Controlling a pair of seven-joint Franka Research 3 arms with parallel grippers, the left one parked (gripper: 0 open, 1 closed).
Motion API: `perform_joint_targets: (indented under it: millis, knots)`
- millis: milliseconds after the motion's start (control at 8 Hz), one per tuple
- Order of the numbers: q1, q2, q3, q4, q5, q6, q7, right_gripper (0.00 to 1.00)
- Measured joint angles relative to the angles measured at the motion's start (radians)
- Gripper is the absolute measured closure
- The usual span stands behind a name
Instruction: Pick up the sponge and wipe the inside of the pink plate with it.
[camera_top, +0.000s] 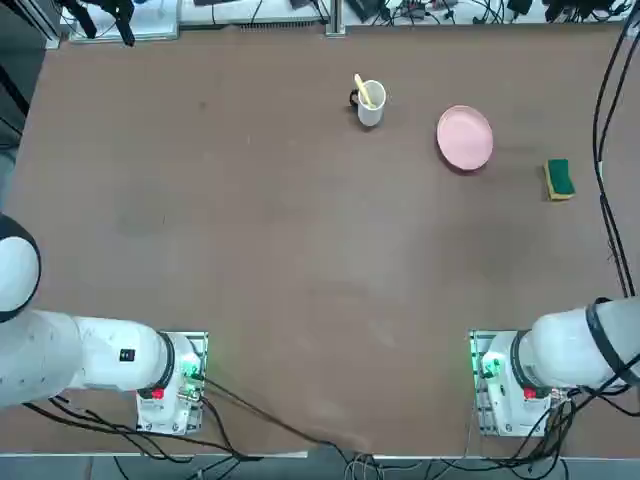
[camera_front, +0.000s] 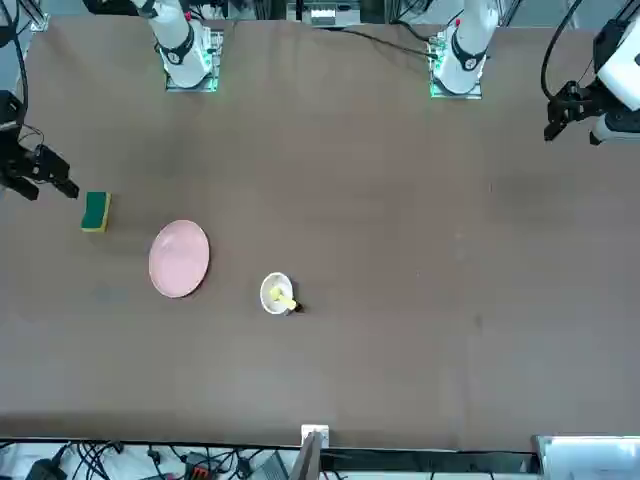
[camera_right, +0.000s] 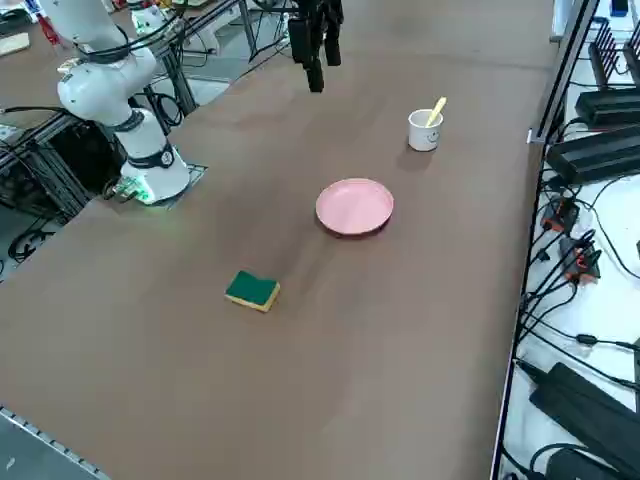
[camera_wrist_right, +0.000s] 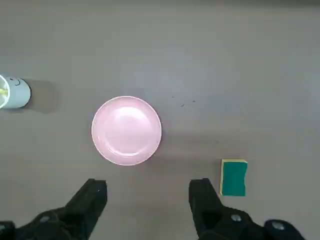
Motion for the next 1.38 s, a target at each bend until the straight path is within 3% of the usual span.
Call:
perform_joint_targets:
  millis: [1000, 1375]
  knots:
    - [-0.044, 0.028, -0.001, -0.031, -0.001, 0.011, -0.018, 0.0]
    - [-0.171, 0.084, -0.005, -0.131, -0.002, 0.14, -0.176, 0.0]
